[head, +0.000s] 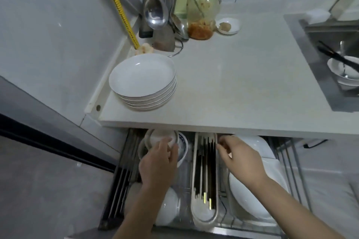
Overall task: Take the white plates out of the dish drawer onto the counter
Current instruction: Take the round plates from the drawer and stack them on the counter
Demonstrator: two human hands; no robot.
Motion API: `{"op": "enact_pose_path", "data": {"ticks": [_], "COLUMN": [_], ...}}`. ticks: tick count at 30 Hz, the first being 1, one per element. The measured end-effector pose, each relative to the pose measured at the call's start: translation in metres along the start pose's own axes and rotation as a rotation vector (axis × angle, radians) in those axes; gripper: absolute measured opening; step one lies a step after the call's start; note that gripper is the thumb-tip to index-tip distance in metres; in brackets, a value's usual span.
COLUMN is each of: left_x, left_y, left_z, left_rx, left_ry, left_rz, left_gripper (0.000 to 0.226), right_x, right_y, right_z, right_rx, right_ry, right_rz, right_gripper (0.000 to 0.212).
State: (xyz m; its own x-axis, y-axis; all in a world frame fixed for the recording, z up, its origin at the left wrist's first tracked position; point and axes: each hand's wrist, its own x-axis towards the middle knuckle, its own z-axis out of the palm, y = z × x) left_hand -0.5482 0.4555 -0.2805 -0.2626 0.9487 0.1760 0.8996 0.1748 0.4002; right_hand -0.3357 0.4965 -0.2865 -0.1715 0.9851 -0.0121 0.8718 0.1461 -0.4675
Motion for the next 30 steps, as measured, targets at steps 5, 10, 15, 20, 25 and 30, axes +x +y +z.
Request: {"op": "enact_pose_path", "data": {"ticks": [5,10,15,20,25,30], "left_x": [-0.039,-0.074,-0.088,-0.086,-0.082,-0.076], "left_y": [0.026,0.046,0.063,0.083,0.097,0.101], "left_z": [0.051,0.099,0.133,0.167,0.195,0.209], "left_rx": [0.027,0.135,0.176,0.182,0.224,0.266], "left_ry": [-0.221,-0.424,-0.555,-0.653,-0.741,-0.757], "left_rz": [0.109,0.176,0.243,0.237,0.135,0.077], "left_gripper": [0.036,0.040,0.043,0.039,0.038,0.048], "right_x": [-0.049,-0.085,-0.107,-0.110,-0.105,-0.099], "right_y": [0.068,0.124,0.161,0.180,0.186,0.194], "right_z": [0.012,0.014,0.017,0.027,0.042,0.053], "right_rx": [-0.070,-0.135,-0.245,-0.291,-0.279,-0.291], "right_ry": [-0.102,-0.203,-0.303,-0.393,-0.463,-0.476], "right_rz": [0.168,0.358,0.474,0.549,0.649,0.710], "right_gripper": [0.028,0.037,0.038,0.038,0.039,0.042]}}
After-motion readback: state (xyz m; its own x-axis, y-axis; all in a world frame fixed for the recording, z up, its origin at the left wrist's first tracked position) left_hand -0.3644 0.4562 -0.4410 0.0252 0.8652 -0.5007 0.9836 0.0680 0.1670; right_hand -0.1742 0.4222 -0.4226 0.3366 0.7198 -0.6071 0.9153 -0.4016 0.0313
